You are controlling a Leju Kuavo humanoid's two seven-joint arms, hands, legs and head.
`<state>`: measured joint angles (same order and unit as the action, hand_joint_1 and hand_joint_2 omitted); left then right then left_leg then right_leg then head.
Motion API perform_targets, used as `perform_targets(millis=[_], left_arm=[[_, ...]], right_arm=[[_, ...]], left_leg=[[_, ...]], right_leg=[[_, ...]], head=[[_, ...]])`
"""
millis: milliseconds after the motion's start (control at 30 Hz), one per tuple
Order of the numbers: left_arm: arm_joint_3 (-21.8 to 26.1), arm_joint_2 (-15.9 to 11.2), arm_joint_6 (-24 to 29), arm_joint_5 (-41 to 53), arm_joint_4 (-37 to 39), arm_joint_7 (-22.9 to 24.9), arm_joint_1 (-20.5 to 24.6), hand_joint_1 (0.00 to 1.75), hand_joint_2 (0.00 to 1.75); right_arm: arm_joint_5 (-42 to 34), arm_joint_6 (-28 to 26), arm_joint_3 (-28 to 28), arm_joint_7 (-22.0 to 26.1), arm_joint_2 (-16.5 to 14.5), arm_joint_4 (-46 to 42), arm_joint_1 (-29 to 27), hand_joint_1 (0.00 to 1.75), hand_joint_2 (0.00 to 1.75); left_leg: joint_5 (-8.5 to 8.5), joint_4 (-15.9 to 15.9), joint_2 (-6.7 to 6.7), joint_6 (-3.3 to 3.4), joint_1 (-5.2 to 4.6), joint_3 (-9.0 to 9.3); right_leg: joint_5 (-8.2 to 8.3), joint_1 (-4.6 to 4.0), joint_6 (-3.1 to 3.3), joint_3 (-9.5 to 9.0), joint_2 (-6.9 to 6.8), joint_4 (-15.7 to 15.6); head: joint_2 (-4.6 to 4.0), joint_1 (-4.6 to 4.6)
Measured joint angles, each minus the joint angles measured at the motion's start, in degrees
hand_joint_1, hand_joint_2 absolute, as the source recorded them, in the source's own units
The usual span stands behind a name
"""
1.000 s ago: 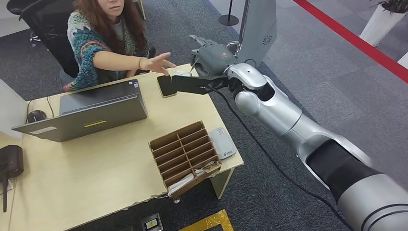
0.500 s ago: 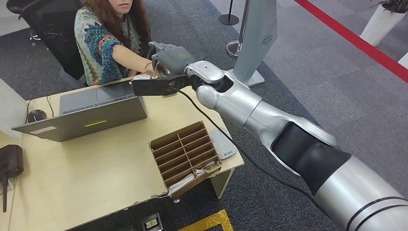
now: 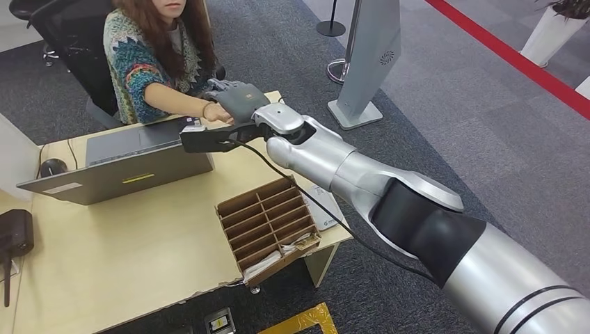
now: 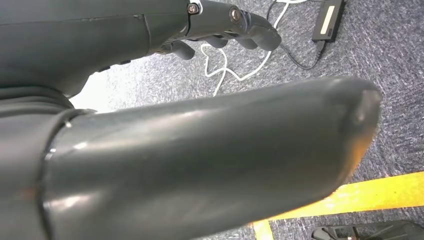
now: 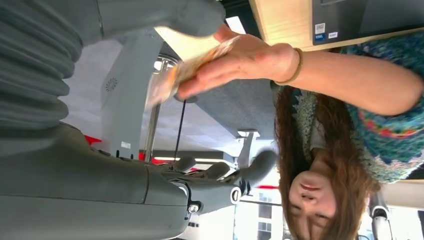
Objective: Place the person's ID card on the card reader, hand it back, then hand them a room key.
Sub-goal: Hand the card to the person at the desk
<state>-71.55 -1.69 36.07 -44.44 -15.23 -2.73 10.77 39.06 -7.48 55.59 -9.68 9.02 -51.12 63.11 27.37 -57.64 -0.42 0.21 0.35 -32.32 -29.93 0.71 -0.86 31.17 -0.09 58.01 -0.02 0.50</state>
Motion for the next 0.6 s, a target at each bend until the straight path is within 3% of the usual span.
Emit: perform_targets(millis=[33, 167, 233, 367, 600], left_arm=[[0.03, 0.01, 0.01, -0.01, 0.0, 0.0, -0.02, 0.0, 0.0], [0.13, 0.03, 0.37, -0.35, 0.0, -0.1, -0.32, 0.0, 0.0], [0.23, 0.03, 0.79, -0.66, 0.0, -0.37, -0.61, 0.0, 0.0], [0.69, 0.03, 1.56, -1.48, 0.0, -1.07, -1.26, 0.0, 0.0], [2.09, 0.01, 2.43, -3.07, 0.02, -2.5, -2.78, 0.0, 0.0]], right_arm=[[0.0, -0.49, 0.17, 0.01, -0.13, 0.49, 0.16, 0.0, 1.75], [0.25, -4.36, 0.24, 0.01, -0.17, 1.34, 0.76, 0.0, 0.0], [0.55, -6.55, 0.1, -0.21, -0.01, 1.25, 0.98, 0.0, 0.0], [1.06, -9.7, -0.86, -1.79, 1.49, -1.45, 0.7, 0.0, 1.75], [-4.88, -12.85, -7.73, -1.73, 7.05, -16.61, -6.8, 0.0, 1.75]], left_leg=[[0.0, 0.0, 0.0, 0.0, 0.0, 0.0], [0.0, -0.01, 0.04, 0.0, 0.0, 0.03], [0.0, -0.01, 0.1, 0.0, 0.0, 0.07], [0.0, -0.02, 0.12, 0.0, 0.0, 0.11], [0.03, -0.02, 0.13, -0.01, 0.0, 0.16]], right_leg=[[0.0, 0.0, 0.0, 0.0, 0.0, 0.0], [0.0, 0.0, 0.0, 0.01, 0.05, 0.0], [0.0, 0.0, 0.0, 0.01, 0.09, 0.0], [0.0, 0.01, 0.0, 0.01, 0.1, -0.01], [0.0, 0.01, 0.0, -0.02, 0.11, -0.04]], head=[[0.01, 0.0], [0.01, 0.0], [0.01, 0.0], [0.02, 0.0], [0.0, 0.0]])
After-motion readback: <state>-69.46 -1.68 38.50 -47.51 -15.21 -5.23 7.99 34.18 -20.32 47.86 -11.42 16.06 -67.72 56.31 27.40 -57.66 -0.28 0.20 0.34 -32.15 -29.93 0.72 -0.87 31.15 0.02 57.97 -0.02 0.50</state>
